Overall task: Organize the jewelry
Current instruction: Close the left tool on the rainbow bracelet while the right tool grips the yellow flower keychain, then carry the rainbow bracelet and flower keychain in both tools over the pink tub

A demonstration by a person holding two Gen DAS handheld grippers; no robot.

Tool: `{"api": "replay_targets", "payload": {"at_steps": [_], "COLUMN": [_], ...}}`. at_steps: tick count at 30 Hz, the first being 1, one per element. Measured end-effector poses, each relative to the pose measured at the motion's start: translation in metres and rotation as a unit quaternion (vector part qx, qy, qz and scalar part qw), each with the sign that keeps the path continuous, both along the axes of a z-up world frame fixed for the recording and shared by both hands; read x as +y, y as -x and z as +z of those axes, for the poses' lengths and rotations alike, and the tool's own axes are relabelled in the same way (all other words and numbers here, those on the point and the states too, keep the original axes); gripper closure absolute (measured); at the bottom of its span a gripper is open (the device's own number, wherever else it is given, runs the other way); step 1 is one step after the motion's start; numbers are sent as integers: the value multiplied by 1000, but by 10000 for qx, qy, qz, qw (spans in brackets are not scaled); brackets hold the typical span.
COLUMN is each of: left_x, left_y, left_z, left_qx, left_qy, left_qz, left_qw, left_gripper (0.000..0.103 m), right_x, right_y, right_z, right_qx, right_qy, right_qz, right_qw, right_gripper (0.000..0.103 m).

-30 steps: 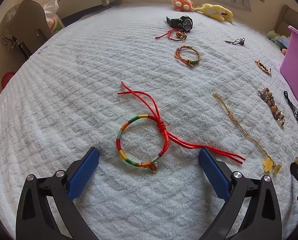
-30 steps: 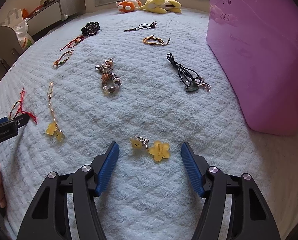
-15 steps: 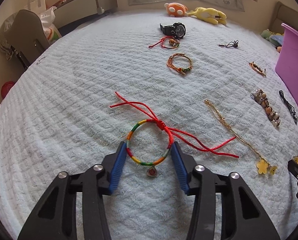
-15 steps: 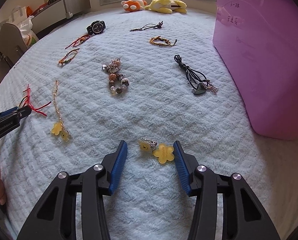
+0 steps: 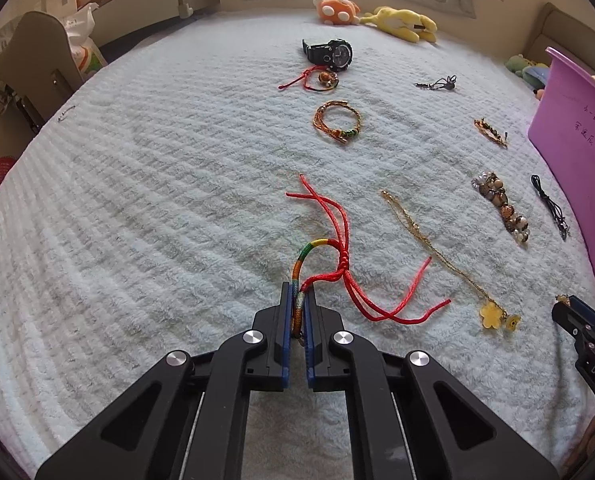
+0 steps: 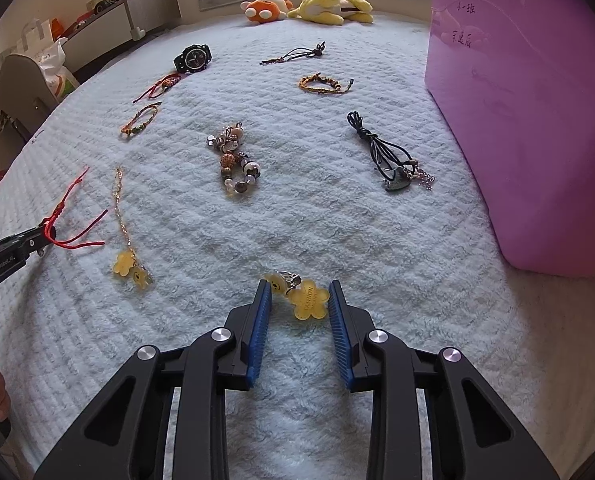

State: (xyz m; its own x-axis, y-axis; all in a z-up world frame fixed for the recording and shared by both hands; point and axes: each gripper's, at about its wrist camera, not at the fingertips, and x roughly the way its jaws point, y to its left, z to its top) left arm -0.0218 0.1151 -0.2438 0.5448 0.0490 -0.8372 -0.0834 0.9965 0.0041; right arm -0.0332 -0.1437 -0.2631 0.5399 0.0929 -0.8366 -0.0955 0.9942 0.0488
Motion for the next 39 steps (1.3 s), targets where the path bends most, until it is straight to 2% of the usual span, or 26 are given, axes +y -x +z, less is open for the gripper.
{"api": "replay_targets", "payload": {"at_steps": [7,14,20,28,33,39], "left_x": [-6,-14,-17,-41,-73,-135], "left_y": [10,16,12,0,-13,-35], "left_z": [6,41,98,194,248,293], "left_qx": [133,159,229,151,-23,-202], "left_qy": [76,131,133,199,275,453], "left_qz": [-109,-330,-610,-1154,-1500,-1752], "left_qw": [9998,9992,9978,9930,9883,9833], "left_gripper": [97,97,97,97,97,97], "right_x": [2,6,5,-17,-47,-102], "right_y": [6,17,24,28,29,18], "right_z": [12,49,108,207,258,295], "right_qx": [-20,-5,41,-48,-233,-361], "right_qy": [-29,-116,-276,-542,-591,-587], "right_qz": [17,12,-69,-484,-773,-921], "right_qw": [10000,9999,9996,9973,9950,9934], "right_gripper": [75,75,75,75,75,75]}}
